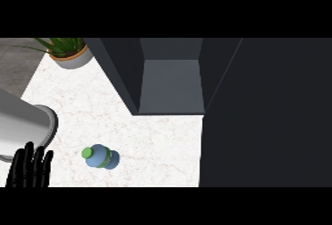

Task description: Pick up the bottled water, place it into the cabinet and close the cabinet

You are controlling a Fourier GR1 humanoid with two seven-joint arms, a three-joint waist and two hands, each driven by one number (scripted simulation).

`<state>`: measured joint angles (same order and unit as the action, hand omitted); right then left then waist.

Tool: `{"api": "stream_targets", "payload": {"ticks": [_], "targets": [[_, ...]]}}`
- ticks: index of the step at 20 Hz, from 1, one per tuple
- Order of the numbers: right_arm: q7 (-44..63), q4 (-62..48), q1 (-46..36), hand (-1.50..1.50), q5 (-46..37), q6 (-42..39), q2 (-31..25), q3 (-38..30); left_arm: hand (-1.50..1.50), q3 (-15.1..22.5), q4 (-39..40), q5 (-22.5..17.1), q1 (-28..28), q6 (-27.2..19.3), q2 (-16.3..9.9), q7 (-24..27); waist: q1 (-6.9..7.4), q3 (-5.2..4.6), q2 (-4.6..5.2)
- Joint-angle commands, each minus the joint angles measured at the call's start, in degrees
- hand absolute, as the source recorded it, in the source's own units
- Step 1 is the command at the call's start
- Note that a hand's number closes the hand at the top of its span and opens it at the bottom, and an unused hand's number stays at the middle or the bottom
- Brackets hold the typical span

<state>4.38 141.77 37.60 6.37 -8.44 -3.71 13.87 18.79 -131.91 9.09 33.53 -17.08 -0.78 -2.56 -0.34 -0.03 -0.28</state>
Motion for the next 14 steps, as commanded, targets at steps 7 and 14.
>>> {"api": "stream_targets", "payload": {"ticks": [7,14], "targets": [[-9.0,5.0,12.7,-1.5,1.1,-4.7,-2.2,-0.8,-1.5,-9.2,18.9,-5.7,-5.3,0.0,0.6,11.0,-1.04,0.03,-0.06],[-10.3,6.3,13.6,-1.5,1.7,-5.5,-3.0,-1.3,-1.5,-14.4,36.5,-12.2,-12.5,2.4,0.8,20.4,-0.94,-0.01,0.07]]}}
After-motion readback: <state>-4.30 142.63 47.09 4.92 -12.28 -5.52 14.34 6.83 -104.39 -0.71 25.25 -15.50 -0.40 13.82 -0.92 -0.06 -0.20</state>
